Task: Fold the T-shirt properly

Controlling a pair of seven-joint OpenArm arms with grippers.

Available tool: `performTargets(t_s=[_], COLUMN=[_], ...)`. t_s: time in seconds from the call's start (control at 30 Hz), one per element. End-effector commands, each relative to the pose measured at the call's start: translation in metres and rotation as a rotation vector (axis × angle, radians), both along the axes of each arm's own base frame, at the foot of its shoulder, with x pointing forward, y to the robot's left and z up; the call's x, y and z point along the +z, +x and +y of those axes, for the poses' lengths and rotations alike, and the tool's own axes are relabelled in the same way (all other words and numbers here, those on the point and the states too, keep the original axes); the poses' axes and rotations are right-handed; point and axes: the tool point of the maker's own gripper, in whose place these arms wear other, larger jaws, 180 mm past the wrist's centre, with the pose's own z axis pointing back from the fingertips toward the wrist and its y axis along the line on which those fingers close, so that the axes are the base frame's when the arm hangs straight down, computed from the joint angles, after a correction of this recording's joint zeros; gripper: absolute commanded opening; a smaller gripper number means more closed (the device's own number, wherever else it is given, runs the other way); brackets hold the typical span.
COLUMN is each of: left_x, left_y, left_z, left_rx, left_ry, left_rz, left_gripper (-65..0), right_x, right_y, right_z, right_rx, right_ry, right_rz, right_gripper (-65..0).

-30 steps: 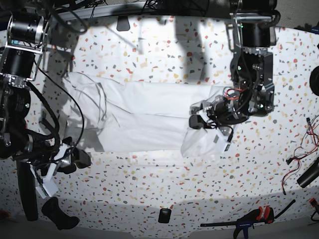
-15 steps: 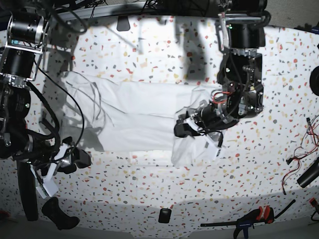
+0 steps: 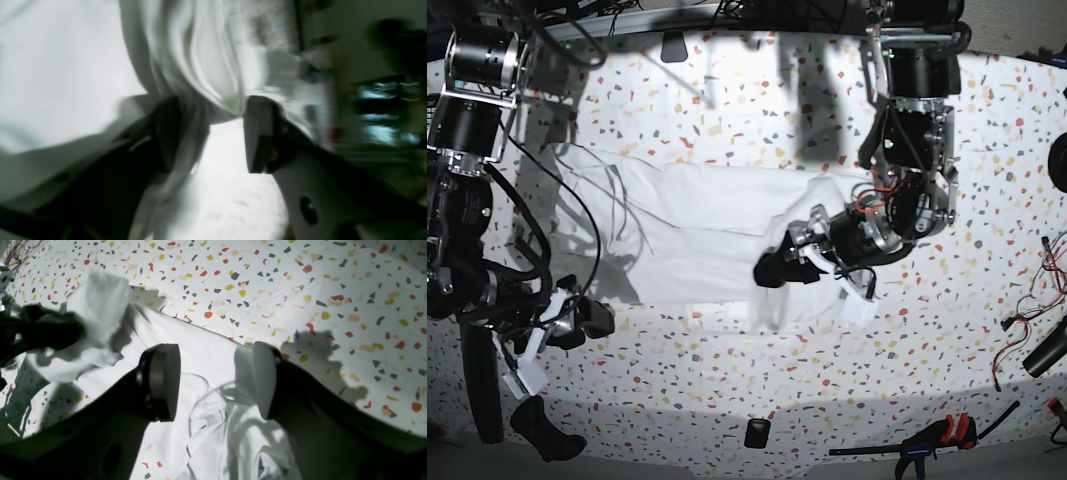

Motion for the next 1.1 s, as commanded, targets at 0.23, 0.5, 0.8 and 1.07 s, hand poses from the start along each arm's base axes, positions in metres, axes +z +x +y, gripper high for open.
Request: performTargets(t_s=[0.23, 0.5, 0.8, 1.07], left_x=[0.080, 0.044, 0.001, -0.015], left_y=[-0.003, 0.040, 0.006, -0.034], left_z=[-0.034, 0.039, 0.055, 0.009], left_rx=[-0.228, -0.227, -0.234, -0.278], left_ry=[-0.173, 0.350, 0.343, 0.189], left_rz=[-0.231, -0.261, -0.067, 0.013], left_gripper=[-34.1, -34.5, -34.5, -34.5], right_x=[0.022, 0.022, 0.022, 0.022], right_y=[0.007, 0.007, 0.007, 0.007], right_z=[-0.002, -0.003, -0.003, -0.003], right_rx=[0.005, 0.004, 0.003, 0.004], right_ry=[0.000, -0.003, -0.003, -0.003], right_rz=[-0.068, -0.067, -0.067, -0.068], right_gripper=[-31.0, -31.0, -31.0, -31.0])
